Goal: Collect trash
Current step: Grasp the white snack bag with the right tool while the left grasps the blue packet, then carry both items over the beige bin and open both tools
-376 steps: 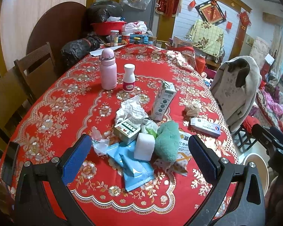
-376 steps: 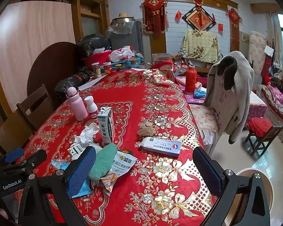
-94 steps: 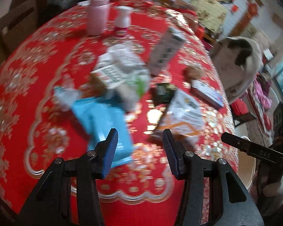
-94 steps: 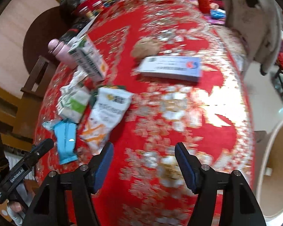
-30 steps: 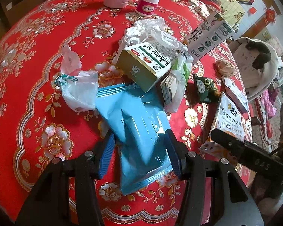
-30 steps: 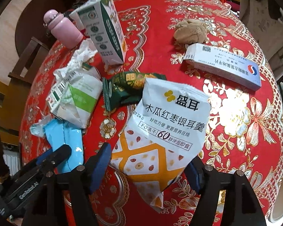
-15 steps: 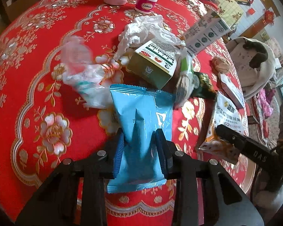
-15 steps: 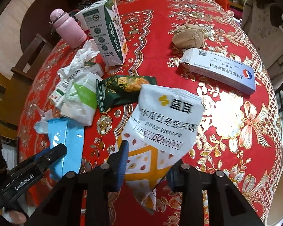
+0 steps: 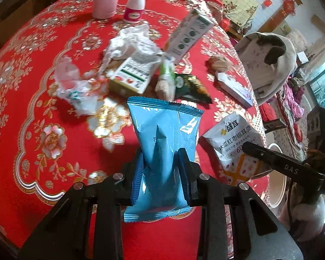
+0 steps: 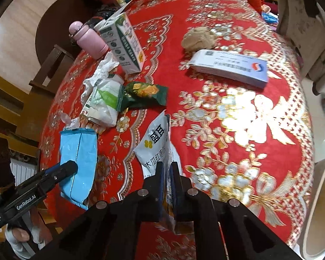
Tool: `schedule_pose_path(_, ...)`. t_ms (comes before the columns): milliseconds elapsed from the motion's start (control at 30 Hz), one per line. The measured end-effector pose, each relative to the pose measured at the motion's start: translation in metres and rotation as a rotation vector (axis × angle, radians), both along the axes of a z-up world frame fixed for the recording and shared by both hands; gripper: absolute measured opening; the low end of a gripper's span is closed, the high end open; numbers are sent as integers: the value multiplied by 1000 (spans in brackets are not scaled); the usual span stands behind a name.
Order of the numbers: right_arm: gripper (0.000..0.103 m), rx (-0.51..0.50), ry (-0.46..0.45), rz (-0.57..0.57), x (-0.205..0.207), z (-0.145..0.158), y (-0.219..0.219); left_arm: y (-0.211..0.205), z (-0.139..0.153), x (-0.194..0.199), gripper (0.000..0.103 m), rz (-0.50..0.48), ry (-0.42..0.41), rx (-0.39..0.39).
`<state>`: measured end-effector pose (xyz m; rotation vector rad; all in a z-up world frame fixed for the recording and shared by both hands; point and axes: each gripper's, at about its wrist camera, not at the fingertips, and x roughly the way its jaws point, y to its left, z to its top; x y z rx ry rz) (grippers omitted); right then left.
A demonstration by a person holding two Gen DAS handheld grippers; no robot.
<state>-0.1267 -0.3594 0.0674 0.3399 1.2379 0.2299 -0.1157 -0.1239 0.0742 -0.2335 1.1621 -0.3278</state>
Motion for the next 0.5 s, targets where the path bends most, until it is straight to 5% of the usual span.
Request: schedule_pose_path(500, 5, -2, -55, -182, -39, 30, -90, -99, 24, -3, 28, -191, -57, -11)
